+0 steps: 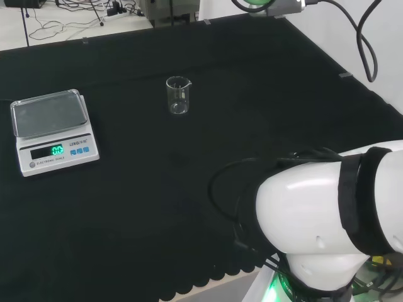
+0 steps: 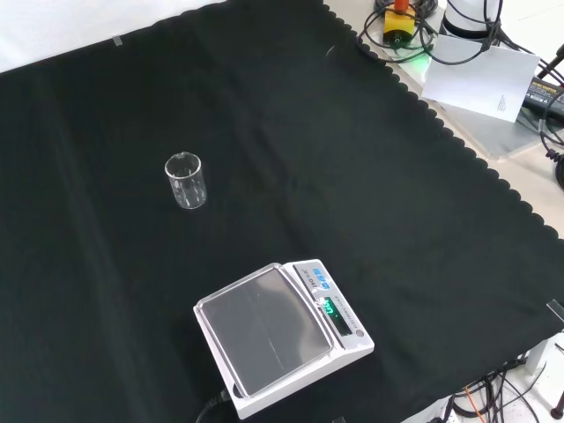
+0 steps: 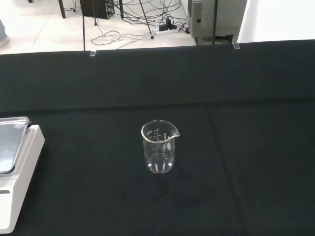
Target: Pick up the beaker.
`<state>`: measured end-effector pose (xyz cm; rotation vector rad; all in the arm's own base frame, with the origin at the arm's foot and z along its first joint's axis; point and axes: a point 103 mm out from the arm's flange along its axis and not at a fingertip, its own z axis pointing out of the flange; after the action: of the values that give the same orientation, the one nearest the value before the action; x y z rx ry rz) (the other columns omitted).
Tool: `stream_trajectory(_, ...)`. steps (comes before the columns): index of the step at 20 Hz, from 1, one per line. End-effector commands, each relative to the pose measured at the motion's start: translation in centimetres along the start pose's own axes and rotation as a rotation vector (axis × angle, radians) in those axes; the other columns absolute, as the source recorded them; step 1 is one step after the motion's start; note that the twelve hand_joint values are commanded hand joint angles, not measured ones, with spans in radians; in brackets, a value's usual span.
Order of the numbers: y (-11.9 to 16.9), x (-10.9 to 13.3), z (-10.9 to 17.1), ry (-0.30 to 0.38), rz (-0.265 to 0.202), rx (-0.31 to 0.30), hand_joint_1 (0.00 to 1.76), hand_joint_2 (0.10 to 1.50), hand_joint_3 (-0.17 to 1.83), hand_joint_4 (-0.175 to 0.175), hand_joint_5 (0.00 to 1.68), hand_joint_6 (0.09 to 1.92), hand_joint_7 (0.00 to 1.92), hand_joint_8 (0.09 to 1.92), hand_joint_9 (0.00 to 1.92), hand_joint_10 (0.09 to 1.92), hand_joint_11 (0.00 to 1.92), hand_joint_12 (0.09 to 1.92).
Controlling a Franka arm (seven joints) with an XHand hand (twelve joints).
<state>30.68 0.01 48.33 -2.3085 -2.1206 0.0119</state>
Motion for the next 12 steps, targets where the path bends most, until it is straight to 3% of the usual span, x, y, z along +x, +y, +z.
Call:
stream_trajectory(1,0.0,-0.1,0.0,-0.009,0.003,-0.012,0.62,0.64,0.47,-0.037,0.13,0.18,0.13,0.74,0.19,0.86,0.00,1.29)
stream_trajectory(3,0.1,-0.6,0.0,-0.001,0.014,-0.012,0.64,0.68,0.39,-0.037,0.15,0.10,0.11,0.77,0.17,0.89,0.00,1.31)
stream_trajectory(12,0.5,-1.4,0.7,0.011,0.038,-0.005,0.66,0.70,0.35,-0.036,0.16,0.09,0.10,0.78,0.16,0.91,0.00,1.32)
